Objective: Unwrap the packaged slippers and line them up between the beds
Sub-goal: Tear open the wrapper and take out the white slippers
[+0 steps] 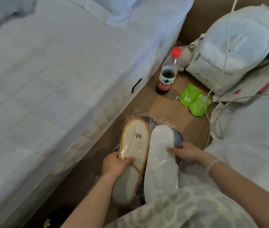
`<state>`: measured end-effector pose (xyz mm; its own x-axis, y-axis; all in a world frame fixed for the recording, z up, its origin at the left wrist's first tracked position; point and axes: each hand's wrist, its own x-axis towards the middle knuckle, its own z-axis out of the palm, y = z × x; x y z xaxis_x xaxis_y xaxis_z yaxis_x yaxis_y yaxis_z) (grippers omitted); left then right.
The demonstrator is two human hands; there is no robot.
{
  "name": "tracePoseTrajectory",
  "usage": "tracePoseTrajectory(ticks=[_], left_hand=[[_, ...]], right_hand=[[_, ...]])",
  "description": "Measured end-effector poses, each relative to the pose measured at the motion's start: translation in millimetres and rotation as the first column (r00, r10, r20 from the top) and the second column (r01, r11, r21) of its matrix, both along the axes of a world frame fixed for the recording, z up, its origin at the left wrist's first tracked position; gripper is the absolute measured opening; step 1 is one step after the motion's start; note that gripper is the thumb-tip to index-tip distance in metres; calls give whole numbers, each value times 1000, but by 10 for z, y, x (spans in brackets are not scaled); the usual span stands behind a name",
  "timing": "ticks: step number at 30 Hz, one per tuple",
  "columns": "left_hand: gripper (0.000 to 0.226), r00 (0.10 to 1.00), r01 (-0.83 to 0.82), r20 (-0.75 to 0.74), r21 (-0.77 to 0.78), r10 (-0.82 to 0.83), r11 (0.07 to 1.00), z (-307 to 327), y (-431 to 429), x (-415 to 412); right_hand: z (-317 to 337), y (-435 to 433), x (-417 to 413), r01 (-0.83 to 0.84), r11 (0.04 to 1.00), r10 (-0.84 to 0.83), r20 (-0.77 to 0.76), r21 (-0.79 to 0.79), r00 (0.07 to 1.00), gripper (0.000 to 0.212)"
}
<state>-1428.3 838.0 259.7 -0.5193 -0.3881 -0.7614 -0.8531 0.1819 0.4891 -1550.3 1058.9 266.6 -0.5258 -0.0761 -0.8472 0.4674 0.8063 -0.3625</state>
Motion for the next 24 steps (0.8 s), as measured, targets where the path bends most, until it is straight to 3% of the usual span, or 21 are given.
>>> tracePoseTrajectory(ticks=[2,5,6,9,11,14,19,24], left_hand=[[52,997,71,29,-83,-69,994,-19,-29,7],[75,990,134,84,-298,-114,945,-32,-34,6],[83,990,134,85,-356,-110,925,-19,-26,10],[93,992,120,12,-436,-128,892,58,-12,21],[88,985,124,-51,-452,-165,883,108,1,45],[81,980,110,-100,-446,-172,888,177,-29,64],[80,982,82,-132,-329,-132,941,302,-19,-29],[63,967,93,-206,-266,-151,959,559,72,-239]], right_hand=[[20,-113,-156,-8,1000,11,-97,30,995,31],[-102,-211,-252,-42,995,56,-152,96,987,62],[-142,-226,-263,-19,997,29,-140,73,990,63],[-170,-255,-269,142,988,-145,-66,-54,987,29],[-171,-227,-245,185,979,-189,-48,-86,981,19],[-143,-203,-207,232,969,-235,-30,-91,971,21],[6,-283,-248,291,949,-295,-18,-122,955,18],[312,-604,-363,320,918,-345,-72,-235,936,54]])
